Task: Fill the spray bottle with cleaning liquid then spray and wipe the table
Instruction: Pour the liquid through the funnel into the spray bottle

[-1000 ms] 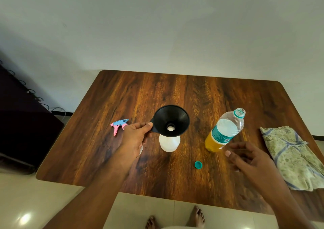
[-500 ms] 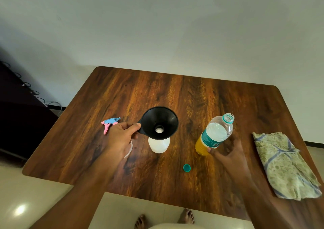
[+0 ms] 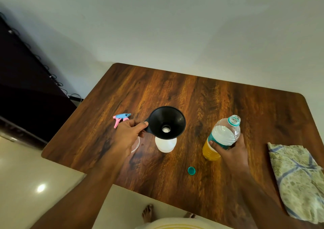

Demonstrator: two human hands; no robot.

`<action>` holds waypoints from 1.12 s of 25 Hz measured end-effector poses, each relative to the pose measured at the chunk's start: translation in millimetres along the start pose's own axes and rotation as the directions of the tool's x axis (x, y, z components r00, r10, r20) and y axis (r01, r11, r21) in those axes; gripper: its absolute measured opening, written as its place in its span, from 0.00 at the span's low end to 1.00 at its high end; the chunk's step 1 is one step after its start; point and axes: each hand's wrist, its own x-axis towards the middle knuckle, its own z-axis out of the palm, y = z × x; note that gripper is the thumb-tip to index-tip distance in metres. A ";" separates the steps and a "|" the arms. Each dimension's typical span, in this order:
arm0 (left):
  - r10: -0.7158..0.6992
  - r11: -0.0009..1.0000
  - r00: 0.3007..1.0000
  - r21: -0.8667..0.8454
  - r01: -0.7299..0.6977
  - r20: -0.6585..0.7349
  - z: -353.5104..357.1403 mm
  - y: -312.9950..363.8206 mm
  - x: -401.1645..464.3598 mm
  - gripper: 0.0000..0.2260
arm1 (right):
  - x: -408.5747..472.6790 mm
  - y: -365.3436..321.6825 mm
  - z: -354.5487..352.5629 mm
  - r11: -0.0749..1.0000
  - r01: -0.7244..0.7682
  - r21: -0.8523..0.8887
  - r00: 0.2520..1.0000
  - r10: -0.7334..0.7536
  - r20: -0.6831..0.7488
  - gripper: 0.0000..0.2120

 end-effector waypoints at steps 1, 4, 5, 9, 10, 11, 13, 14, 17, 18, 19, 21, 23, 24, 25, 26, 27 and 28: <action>0.005 1.000 1.000 0.006 -0.005 0.008 -0.9 2.0 0.5 0.04 | 0.0 -4.3 -0.7 1.000 0.016 -0.016 1.000 -0.016 0.004 0.44; 0.031 1.000 0.999 0.000 -0.031 0.035 -4.5 6.5 2.5 0.04 | -2.2 -21.5 -5.2 0.991 0.093 -0.096 0.995 -0.095 -0.007 0.43; 0.039 0.999 0.998 -0.014 -0.038 0.049 -5.1 6.8 2.7 0.04 | -2.8 -28.8 -8.3 0.982 0.135 -0.130 0.991 -0.137 -0.005 0.43; 0.054 0.996 0.994 -0.080 -0.047 0.092 -6.1 4.9 4.9 0.06 | 0.5 -62.2 -21.8 0.917 0.305 -0.257 0.952 -0.289 0.098 0.43; 0.056 0.995 0.994 -0.083 -0.047 0.097 -6.3 3.0 6.9 0.05 | 1.9 -70.1 -23.1 0.888 0.341 -0.309 0.940 -0.316 0.129 0.43; 0.055 0.996 0.993 -0.080 -0.047 0.100 -6.4 0.9 9.7 0.05 | 3.2 -77.7 -23.4 0.853 0.374 -0.364 0.927 -0.337 0.163 0.42; 0.044 0.997 0.994 -0.063 -0.038 0.097 -6.8 -4.1 14.9 0.03 | 5.7 -89.4 -22.4 0.787 0.420 -0.452 0.907 -0.345 0.242 0.42; 0.038 0.998 0.995 -0.058 -0.032 0.097 -7.1 -6.4 17.2 0.03 | 7.1 -93.8 -21.6 0.761 0.435 -0.482 0.899 -0.335 0.284 0.41; 0.042 0.996 0.994 -0.079 -0.034 0.104 -5.6 -9.5 20.9 0.04 | 11.2 -102.0 -22.0 0.690 0.481 -0.540 0.872 -0.314 0.376 0.40; 0.046 0.995 0.993 -0.091 -0.036 0.106 -5.4 -9.7 21.5 0.04 | 11.6 -104.6 -21.7 0.670 0.492 -0.556 0.866 -0.309 0.394 0.39; 0.050 0.994 0.993 -0.103 -0.038 0.109 -4.8 -9.4 21.6 0.05 | 11.2 -107.5 -21.2 0.652 0.497 -0.572 0.863 -0.300 0.407 0.38; 0.060 0.991 0.991 -0.123 -0.045 0.119 -4.0 -8.8 22.0 0.05 | 9.6 -113.4 -20.7 0.619 0.494 -0.610 0.863 -0.269 0.427 0.37; 0.067 0.991 0.990 -0.120 -0.052 0.126 -3.2 -7.5 21.7 0.05 | 8.3 -118.3 -20.6 0.583 0.487 -0.650 0.867 -0.228 0.444 0.36; 0.068 0.992 0.990 -0.114 -0.054 0.125 -2.9 -6.6 21.6 0.05 | 8.3 -120.2 -20.5 0.567 0.486 -0.665 0.866 -0.211 0.453 0.36; 0.069 0.992 0.990 -0.110 -0.056 0.123 -2.7 -6.0 21.6 0.05 | 8.4 -121.9 -20.1 0.550 0.488 -0.678 0.864 -0.196 0.463 0.36; 0.070 0.993 0.990 -0.107 -0.057 0.119 -2.7 -5.7 21.6 0.05 | 8.3 -123.4 -19.2 0.533 0.491 -0.689 0.862 -0.181 0.473 0.36; 0.070 0.993 0.991 -0.102 -0.059 0.116 -2.8 -5.3 21.5 0.05 | 8.2 -124.7 -18.2 0.513 0.494 -0.702 0.860 -0.167 0.482 0.36; 0.070 0.994 0.991 -0.096 -0.060 0.112 -3.2 -5.0 21.3 0.05 | 8.0 -126.0 -17.2 0.488 0.496 -0.718 0.859 -0.152 0.490 0.36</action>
